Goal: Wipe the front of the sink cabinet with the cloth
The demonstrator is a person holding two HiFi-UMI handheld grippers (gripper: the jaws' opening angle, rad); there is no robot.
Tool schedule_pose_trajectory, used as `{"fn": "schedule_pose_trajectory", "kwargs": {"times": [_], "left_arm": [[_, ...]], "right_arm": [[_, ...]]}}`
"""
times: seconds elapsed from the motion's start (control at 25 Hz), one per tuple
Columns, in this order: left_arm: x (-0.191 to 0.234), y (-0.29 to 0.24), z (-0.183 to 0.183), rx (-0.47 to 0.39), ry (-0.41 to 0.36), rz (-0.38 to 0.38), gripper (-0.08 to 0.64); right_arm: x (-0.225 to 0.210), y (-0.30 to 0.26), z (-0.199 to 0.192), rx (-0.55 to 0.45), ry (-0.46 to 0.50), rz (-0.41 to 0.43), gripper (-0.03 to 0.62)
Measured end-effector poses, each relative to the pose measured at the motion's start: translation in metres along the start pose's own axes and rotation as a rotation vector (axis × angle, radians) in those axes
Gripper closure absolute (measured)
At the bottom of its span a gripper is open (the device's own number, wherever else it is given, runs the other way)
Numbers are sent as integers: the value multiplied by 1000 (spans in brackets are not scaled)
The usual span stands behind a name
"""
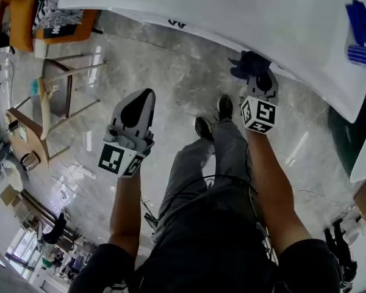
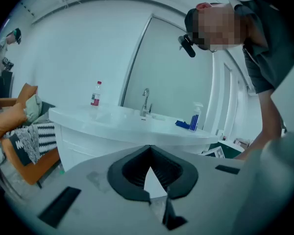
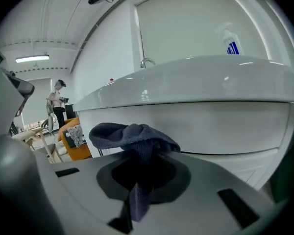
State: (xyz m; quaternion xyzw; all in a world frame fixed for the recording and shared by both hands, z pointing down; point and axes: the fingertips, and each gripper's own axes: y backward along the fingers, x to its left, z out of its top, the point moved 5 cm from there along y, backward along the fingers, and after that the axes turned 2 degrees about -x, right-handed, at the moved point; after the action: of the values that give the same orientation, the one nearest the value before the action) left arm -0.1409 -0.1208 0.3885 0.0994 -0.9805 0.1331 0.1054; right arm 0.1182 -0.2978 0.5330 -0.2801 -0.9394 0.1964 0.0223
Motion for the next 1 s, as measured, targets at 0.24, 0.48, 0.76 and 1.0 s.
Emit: {"fn": "schedule_pose_trajectory", "kwargs": {"times": [0.24, 0.48, 0.76, 1.0], "left_arm": [[41, 8, 31, 41, -148, 33, 557], [114, 33, 9, 12, -133, 13, 557], [196, 62, -54, 4, -119, 1, 557], [214, 63, -110, -48, -13, 81, 557]], "right_arm": [[27, -8, 10, -21, 135, 20, 566], [64, -25, -25, -29, 376, -66, 566], [94, -93, -47, -133, 358, -317, 566], [182, -176, -45, -262, 319, -192, 566]]}}
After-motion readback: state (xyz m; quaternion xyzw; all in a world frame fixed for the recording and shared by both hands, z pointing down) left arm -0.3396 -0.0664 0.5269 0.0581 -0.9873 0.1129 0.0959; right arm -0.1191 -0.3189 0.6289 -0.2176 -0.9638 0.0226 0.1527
